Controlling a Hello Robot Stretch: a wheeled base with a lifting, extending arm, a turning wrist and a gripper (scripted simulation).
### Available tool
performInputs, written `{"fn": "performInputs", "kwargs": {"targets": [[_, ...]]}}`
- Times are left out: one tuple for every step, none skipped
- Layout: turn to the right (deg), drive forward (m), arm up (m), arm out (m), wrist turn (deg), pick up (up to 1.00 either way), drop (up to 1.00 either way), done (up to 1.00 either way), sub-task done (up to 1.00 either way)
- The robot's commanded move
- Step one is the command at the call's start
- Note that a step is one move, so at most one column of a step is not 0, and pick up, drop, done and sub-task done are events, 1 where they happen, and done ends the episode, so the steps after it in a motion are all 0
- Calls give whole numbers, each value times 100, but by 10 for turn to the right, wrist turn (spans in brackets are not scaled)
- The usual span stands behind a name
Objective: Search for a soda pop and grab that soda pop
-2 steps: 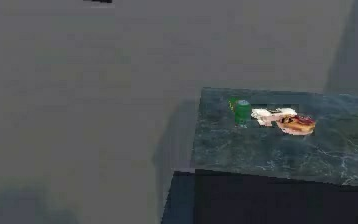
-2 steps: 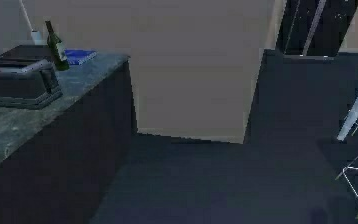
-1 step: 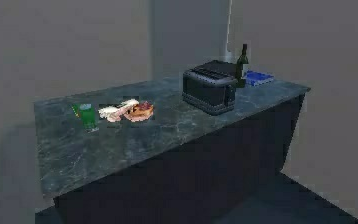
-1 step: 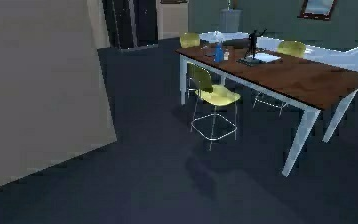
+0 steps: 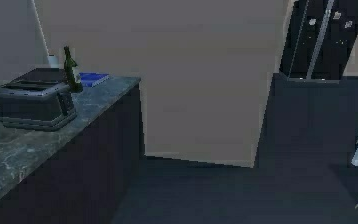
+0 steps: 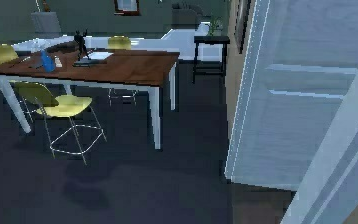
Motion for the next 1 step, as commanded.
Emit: {"fn": "performInputs", "kwargs": {"targets": [[90, 0, 0, 0, 0, 0, 0, 0, 0]]}}
